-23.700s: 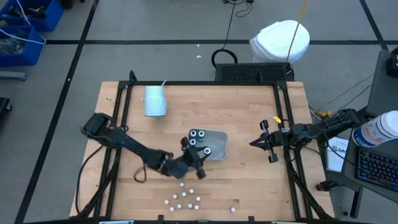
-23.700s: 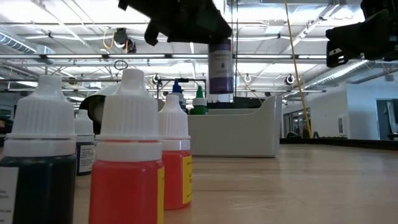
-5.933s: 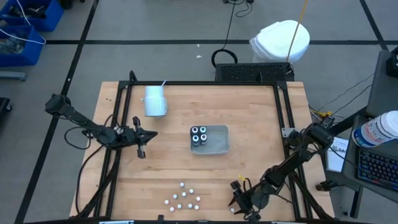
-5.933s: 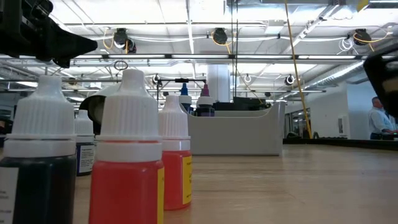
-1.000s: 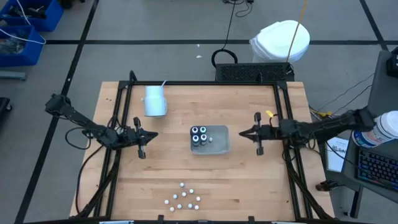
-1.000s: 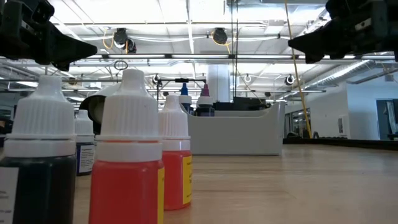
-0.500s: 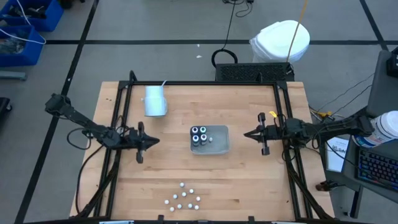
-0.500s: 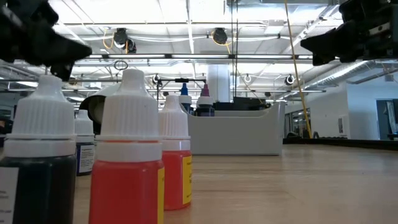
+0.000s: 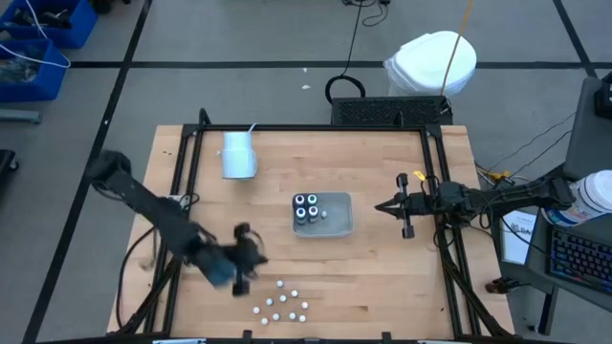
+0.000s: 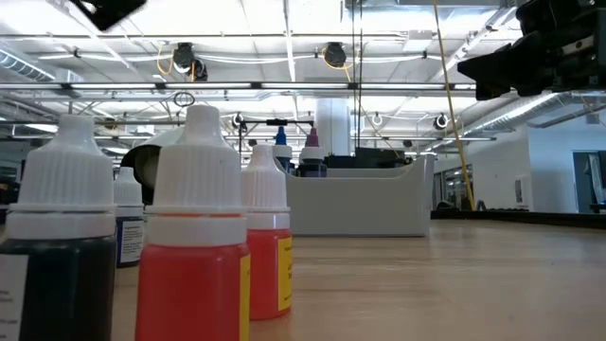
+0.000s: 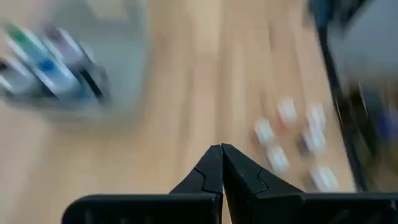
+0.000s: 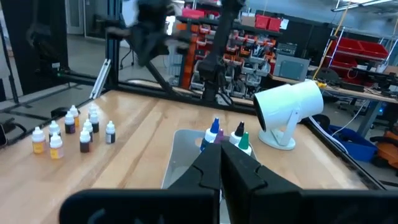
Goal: Pick & Place food coloring
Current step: Put the small orange food coloring bottle into the white container
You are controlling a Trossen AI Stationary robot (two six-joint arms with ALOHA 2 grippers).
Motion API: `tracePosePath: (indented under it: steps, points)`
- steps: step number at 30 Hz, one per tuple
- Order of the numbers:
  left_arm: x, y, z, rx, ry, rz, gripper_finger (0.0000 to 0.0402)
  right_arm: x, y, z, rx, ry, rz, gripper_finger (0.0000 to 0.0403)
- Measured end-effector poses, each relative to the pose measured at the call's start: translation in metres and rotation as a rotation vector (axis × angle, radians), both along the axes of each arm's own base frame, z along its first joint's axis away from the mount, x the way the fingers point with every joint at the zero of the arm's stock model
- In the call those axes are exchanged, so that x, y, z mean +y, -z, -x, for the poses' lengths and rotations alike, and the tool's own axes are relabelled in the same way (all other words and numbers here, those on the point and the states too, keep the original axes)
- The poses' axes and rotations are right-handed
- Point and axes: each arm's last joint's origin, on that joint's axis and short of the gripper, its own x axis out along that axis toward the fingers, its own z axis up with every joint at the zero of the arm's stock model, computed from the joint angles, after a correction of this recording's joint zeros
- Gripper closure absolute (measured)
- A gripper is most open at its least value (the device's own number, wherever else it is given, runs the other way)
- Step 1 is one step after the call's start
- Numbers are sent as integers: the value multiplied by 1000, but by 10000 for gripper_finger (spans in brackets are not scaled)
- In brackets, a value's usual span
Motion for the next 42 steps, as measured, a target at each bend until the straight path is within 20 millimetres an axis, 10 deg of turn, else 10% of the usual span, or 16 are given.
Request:
tracePosePath:
  steps: [6, 13, 22, 42]
  points:
    - [-52, -1, -23, 407, 22, 23, 386, 0, 0, 0, -2, -3, -19, 403]
    - [-91, 19, -41, 464, 45, 49, 318, 1, 0, 0, 4, -33, -83, 403]
    - [-107, 60, -45, 708, 66, 152, 236, 2, 0, 0, 7, -55, -83, 403]
    - [-99, 63, -53, 614, 64, 44, 224, 2, 2, 0, 24, -53, -85, 403]
